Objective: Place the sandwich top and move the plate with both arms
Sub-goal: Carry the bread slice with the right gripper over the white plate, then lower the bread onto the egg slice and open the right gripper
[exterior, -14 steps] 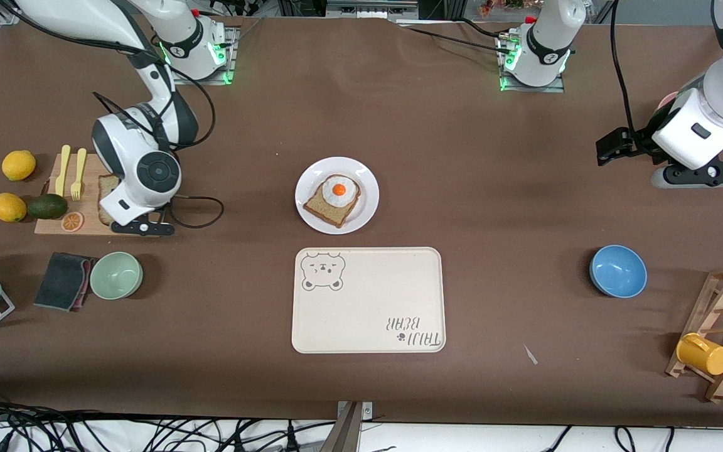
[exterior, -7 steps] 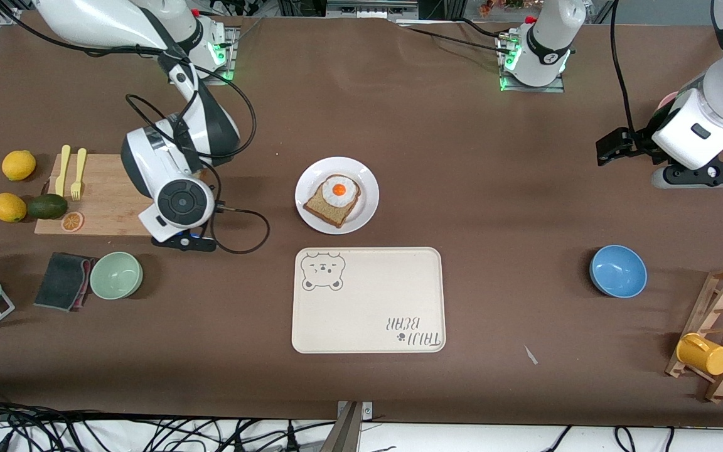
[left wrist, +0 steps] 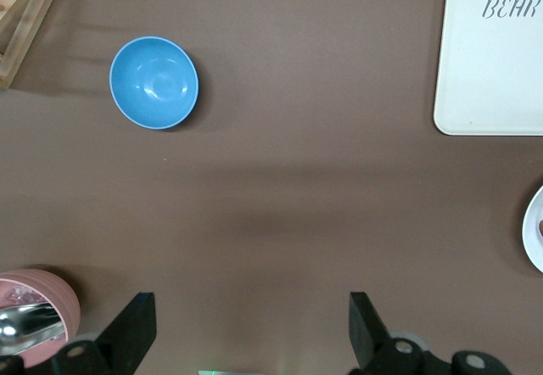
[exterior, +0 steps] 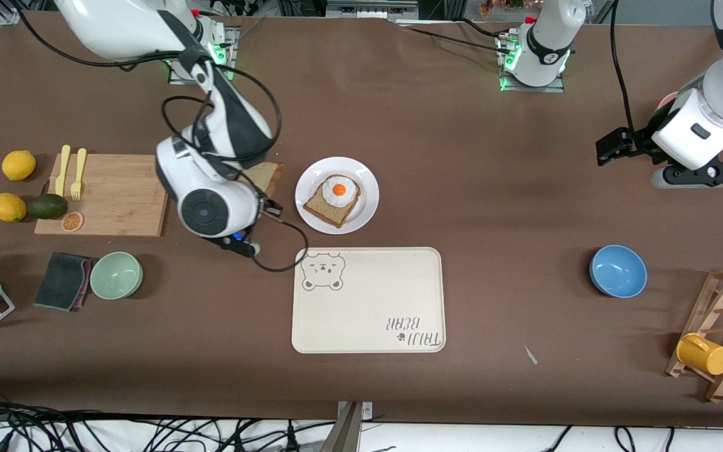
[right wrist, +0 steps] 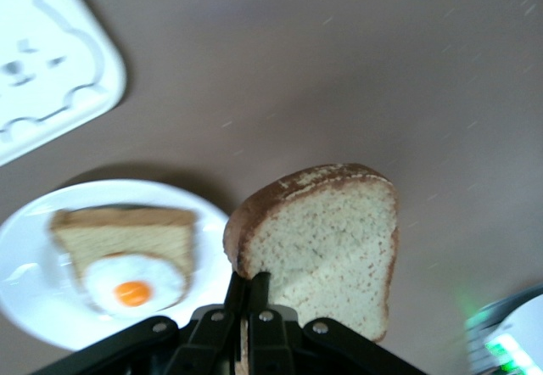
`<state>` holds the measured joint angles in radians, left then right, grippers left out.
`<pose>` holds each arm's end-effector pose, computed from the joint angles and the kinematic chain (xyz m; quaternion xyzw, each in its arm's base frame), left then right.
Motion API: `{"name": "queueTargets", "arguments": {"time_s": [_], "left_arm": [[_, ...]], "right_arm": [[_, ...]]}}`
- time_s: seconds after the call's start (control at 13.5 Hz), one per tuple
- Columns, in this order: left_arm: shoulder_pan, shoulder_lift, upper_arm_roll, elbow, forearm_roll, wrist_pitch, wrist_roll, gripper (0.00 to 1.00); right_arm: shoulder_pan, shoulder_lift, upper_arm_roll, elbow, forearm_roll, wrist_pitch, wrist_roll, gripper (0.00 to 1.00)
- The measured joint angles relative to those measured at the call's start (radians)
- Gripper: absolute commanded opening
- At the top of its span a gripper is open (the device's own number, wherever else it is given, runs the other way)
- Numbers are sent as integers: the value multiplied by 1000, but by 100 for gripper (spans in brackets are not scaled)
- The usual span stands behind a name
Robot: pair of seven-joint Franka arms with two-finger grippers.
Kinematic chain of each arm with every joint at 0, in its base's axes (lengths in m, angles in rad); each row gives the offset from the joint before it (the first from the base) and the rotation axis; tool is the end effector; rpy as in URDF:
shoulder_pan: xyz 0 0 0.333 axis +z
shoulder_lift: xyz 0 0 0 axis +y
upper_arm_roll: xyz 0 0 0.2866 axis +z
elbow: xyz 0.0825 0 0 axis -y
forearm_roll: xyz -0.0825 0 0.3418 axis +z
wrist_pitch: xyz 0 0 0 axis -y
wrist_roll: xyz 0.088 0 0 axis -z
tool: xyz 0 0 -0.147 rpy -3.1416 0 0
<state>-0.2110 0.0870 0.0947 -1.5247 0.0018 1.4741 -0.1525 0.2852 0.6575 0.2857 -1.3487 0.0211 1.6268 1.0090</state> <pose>0.5152 -0.0617 0.5223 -0.9975 -0.0182 0.0673 0.0141 0.5287 0.3115 0.2844 0.9526 -0.2275 -0.1948 0.0541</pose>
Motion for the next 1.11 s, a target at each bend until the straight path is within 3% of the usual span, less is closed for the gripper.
{"name": "queueTargets", "arguments": {"time_s": [0.37,0.59,0.81,1.11], "left_arm": [[0,0,0,0,0,0,0,100],[0,0,0,0,0,0,0,100],[0,0,0,0,0,0,0,100],[0,0,0,0,0,0,0,100]], "right_arm": [[172,85,0,58,0,105,244,0],[251,136,-6,59,-96,131,324,0],[275,171,-11,59,-182,151,365,0],[281,176,-13,63,-191,214,399,0]]}}
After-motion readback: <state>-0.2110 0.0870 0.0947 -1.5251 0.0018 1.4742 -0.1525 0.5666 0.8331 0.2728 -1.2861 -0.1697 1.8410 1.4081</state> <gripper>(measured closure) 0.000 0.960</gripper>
